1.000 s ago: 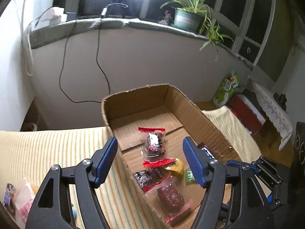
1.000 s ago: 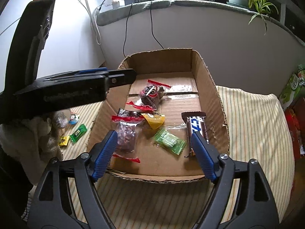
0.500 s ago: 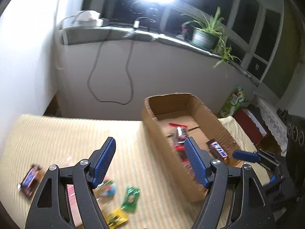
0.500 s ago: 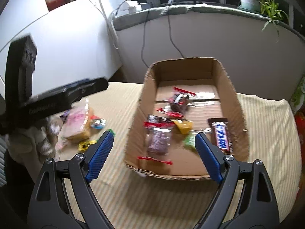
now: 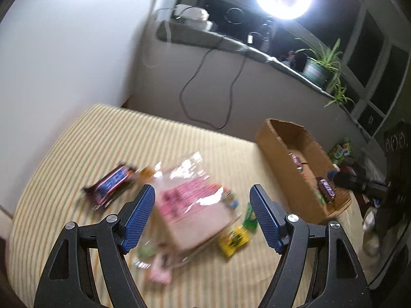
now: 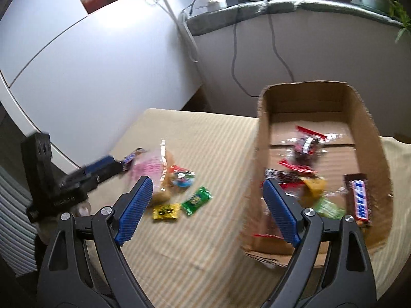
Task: Organize snacks
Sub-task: 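Grasp the pink-labelled sliced bread bag with both tools from either side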
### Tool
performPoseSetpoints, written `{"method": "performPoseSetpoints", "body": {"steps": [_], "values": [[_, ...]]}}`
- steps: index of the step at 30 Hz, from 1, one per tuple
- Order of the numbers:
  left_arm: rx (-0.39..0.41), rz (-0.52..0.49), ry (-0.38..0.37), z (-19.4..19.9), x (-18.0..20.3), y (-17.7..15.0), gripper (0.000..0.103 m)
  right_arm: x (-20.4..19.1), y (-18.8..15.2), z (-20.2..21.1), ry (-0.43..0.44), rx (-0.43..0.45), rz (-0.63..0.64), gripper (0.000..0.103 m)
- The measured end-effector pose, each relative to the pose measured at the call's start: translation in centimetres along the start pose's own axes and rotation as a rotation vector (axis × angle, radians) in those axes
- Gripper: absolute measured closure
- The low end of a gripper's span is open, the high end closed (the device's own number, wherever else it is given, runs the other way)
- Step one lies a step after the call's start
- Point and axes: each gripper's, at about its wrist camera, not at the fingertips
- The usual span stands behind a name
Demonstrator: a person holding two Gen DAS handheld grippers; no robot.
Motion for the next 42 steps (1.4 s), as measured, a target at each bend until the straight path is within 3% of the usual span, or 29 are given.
{"method": "performPoseSetpoints", "body": {"steps": [7,18,19,21,23,27,38,42], "values": [[-0.024,0.074,-0.013,-0.2,-2.4,-2.1,0.027,-2.5,1.5,-2.8,0.055,-0.062,0.035,0.013],[-0.057,0.109,-0.069,-2.5,-3.2,-1.9,0.027,-6.4,3.5,-9.7,0.193,-0.227,0.035,0.014],[-0.063,0.111,-0.072,-2.8,-3.3,-1.8,0.027,-6.4,3.6,-10.3,0.197,-0.238,0.028,0.016],[-0.073,0.117,-0.086,-3.1,-3.3,-1.9,0.027,-6.5,3.9,-11.5,0.194,-0.265,0.015,0.030],[-0.081,0.119,-0.099,-3.5,-3.4,-1.8,0.027,-6.7,3.9,-12.6,0.206,-0.296,0.005,0.035],[-0.090,0.113,-0.111,-4.2,-3.1,-1.6,0.027,-7.1,3.8,-14.3,0.164,-0.326,0.013,0.036],[-0.133,0.117,-0.141,-5.7,-3.2,-1.1,0.027,-7.3,3.6,-17.3,0.211,-0.394,0.000,0.039],[-0.136,0.105,-0.145,-5.9,-2.9,-1.0,0.028,-7.3,3.5,-18.4,0.189,-0.409,-0.002,0.042]]}}
Point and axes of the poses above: each gripper's, at about its wrist camera, not at the fingertips, and z roughly against the way its jaws point, x to its right, y to its top, and after that the axes turned 8 degrees about -x, right-handed
